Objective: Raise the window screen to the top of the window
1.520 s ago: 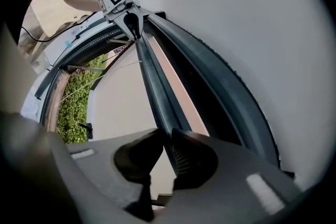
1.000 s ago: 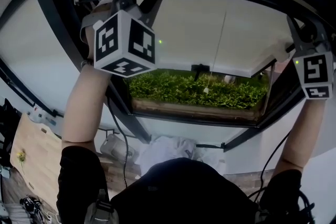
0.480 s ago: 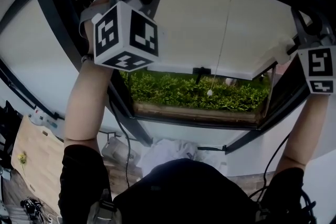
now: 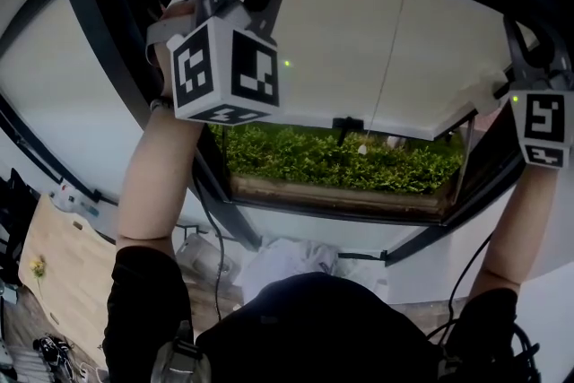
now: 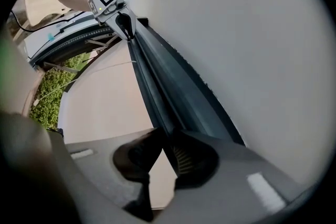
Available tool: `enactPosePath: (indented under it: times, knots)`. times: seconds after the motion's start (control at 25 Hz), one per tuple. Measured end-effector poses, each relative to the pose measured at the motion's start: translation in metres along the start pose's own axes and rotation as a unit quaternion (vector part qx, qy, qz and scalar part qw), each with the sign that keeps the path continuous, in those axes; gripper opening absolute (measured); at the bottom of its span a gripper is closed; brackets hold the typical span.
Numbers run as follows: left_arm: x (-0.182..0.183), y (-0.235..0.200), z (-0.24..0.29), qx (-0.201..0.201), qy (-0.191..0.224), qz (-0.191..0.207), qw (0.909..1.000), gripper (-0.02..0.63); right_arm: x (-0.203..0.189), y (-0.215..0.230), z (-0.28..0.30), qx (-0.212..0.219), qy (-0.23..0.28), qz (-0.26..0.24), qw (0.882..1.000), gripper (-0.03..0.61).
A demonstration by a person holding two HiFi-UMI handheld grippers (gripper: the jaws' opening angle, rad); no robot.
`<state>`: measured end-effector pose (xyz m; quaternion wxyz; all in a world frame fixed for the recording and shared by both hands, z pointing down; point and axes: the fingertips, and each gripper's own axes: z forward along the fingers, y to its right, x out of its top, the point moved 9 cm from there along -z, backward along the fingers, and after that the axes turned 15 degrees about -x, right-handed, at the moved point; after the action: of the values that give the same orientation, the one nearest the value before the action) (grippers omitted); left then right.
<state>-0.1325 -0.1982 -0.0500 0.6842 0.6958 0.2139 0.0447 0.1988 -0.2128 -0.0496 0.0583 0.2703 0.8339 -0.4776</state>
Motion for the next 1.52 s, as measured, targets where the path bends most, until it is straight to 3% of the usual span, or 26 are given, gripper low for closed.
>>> enactPosePath:
  times: [0.16,0.28,0.4,0.64,0.84,1.04,1.08,1.16,1.24,1.36,1.4,1.52]
  knots:
    - [-0.002,0.007,0.001,0.037,0.019,-0.02,0.999,0.052,-0.003,-0.003,-0.003,-0.03,0.007,0.023,0.999,0.071]
    - [-0.005,0.009,-0.001,0.047,0.053,-0.073,0.9948,0.055,-0.005,-0.006,-0.008,-0.042,0.016,0.072,0.996,0.07]
    - [-0.008,0.007,-0.01,0.056,0.097,-0.144,0.9832,0.041,-0.011,-0.011,-0.016,-0.029,0.025,0.135,0.99,0.069]
    - [-0.015,0.015,-0.018,0.057,0.15,-0.217,0.9628,0.023,-0.024,-0.025,-0.032,-0.009,0.036,0.19,0.981,0.069]
    - [-0.027,0.045,-0.016,0.056,0.167,-0.275,0.9453,0.006,-0.044,-0.038,-0.043,0.006,0.033,0.294,0.955,0.054]
    - [-0.044,0.087,-0.007,0.022,0.153,-0.332,0.9304,0.006,-0.07,-0.06,-0.055,0.025,0.002,0.425,0.905,0.044]
    - [-0.048,0.095,-0.006,0.017,0.148,-0.34,0.9286,0.006,-0.074,-0.067,-0.059,0.024,-0.004,0.434,0.9,0.042]
    - [-0.057,0.112,-0.005,0.01,0.137,-0.356,0.9244,0.006,-0.082,-0.083,-0.069,0.022,-0.018,0.424,0.905,0.037]
    - [-0.066,0.13,-0.005,-0.001,0.133,-0.387,0.9126,0.006,-0.089,-0.1,-0.079,0.028,-0.035,0.416,0.908,0.032]
    - [-0.075,0.155,-0.004,-0.027,0.151,-0.458,0.8754,0.006,-0.098,-0.121,-0.09,0.034,-0.063,0.413,0.908,0.024]
    - [-0.077,0.163,-0.004,-0.033,0.152,-0.472,0.8676,0.006,-0.1,-0.128,-0.094,0.037,-0.071,0.41,0.909,0.02]
    - [-0.081,0.192,-0.007,-0.045,0.131,-0.479,0.8669,0.006,-0.107,-0.148,-0.108,0.056,-0.092,0.421,0.901,0.009]
